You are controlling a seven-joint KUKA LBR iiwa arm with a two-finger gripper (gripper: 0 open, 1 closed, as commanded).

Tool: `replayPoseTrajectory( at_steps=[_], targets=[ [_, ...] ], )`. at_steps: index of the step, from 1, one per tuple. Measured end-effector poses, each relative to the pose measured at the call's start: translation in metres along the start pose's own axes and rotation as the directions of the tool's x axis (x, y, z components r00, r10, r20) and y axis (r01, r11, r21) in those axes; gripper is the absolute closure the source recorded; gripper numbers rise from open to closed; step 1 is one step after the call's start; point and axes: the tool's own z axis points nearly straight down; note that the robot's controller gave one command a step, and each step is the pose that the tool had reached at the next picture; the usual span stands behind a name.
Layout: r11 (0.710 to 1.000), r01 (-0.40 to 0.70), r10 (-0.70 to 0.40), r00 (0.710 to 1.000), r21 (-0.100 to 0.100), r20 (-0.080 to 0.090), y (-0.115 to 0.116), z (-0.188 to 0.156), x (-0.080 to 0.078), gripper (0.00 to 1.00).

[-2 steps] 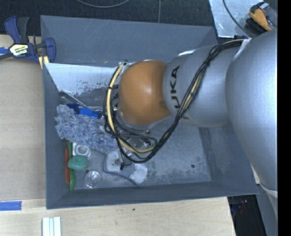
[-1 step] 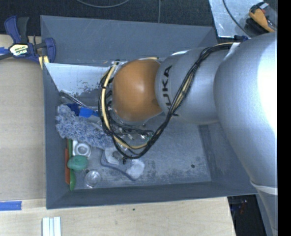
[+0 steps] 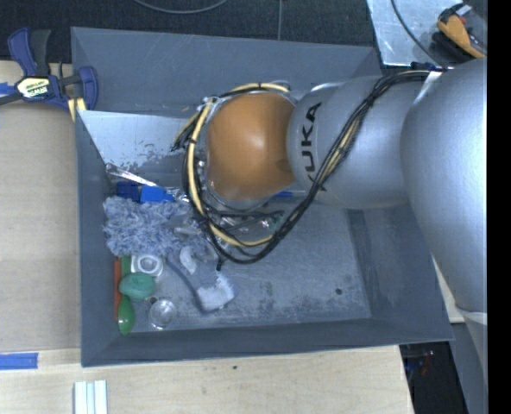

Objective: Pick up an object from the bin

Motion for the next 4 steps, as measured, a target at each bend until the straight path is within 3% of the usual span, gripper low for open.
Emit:
replayPoseTrajectory(
  at_steps=[2,4],
  targets=[
    [1.000,-0.004,0.004,1.000,0.001,0.004,0.000,-0.015,-0.001,1.00],
    [1.000,-0.008,0.008,1.000,0.003,0.006,-0.001,-0.054,-0.002,1.00]
  ],
)
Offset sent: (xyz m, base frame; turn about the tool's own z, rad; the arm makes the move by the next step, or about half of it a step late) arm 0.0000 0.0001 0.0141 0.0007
